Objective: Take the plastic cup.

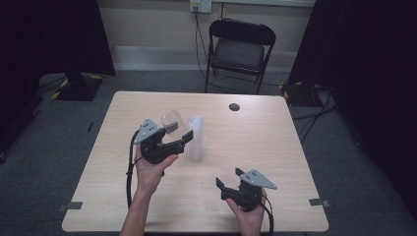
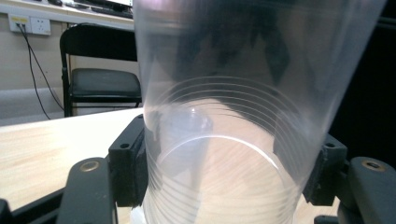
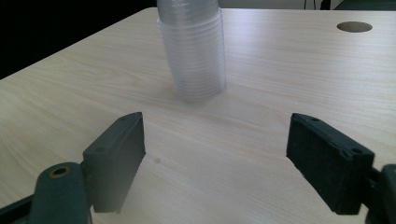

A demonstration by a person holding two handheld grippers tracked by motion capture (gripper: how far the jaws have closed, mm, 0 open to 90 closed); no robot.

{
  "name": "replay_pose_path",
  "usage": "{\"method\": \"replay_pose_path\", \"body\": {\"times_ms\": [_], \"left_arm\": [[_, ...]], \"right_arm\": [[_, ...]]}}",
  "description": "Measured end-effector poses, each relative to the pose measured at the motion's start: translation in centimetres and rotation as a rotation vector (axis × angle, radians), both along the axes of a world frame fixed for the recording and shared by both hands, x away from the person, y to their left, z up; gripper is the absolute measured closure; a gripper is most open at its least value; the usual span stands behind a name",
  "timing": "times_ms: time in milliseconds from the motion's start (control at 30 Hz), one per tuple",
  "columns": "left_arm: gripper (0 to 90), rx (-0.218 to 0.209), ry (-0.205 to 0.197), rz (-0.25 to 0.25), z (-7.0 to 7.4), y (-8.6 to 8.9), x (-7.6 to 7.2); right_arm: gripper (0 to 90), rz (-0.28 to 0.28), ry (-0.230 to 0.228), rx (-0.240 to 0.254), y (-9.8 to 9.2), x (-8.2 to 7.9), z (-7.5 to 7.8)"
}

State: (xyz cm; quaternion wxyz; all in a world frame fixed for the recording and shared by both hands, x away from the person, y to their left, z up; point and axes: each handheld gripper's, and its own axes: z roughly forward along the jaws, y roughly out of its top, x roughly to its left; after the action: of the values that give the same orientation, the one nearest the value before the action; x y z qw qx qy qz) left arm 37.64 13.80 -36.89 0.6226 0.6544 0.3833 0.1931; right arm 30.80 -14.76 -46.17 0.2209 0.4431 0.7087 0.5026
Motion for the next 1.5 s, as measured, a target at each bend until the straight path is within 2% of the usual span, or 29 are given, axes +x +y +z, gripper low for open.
{"method": "replay_pose_path", "body": {"times_ms": [133,400,467,767,900,1067,1167,1233,1467,1500], "left_arm": [[32.2,0.034,-0.007,-0.015,-0.4,-0.2,-0.7],[31.8,-0.019,0.025,-0.066,-1.3,-0.3,-1.6],[31.8,-0.015,0.036,-0.070,-1.6,-0.4,-1.7],[31.9,-0.052,0.096,-0.089,-3.4,-0.3,-2.2],[32.0,-0.101,0.149,-0.109,-4.3,-0.1,-2.2],[32.6,-0.155,0.189,-0.146,-5.2,0.1,-2.3],[33.9,-0.153,0.207,-0.156,-5.6,0.2,-2.4],[34.1,-0.167,0.218,-0.161,-5.8,0.2,-2.5],[34.3,-0.166,0.251,-0.196,-6.4,-0.4,-3.1],[34.3,-0.177,0.254,-0.201,-6.5,-0.5,-3.2]], "right_arm": [[19.6,0.006,-0.010,-0.022,0.2,0.0,0.0],[23.7,0.043,-0.023,-0.030,0.9,-0.2,0.1],[24.3,0.077,-0.029,-0.006,1.1,-0.3,0.1],[29.6,0.110,-0.057,-0.019,1.7,-0.6,0.1],[29.3,0.123,-0.069,-0.007,1.8,-0.7,0.2],[30.2,0.137,-0.074,-0.018,2.0,-0.8,0.1],[32.8,0.144,-0.080,-0.033,2.3,-0.9,0.0],[32.7,0.146,-0.082,-0.035,2.4,-0.9,0.0],[32.2,0.182,-0.116,-0.017,3.0,-1.1,0.1],[32.5,0.184,-0.121,-0.017,3.1,-1.1,0.1]]}}
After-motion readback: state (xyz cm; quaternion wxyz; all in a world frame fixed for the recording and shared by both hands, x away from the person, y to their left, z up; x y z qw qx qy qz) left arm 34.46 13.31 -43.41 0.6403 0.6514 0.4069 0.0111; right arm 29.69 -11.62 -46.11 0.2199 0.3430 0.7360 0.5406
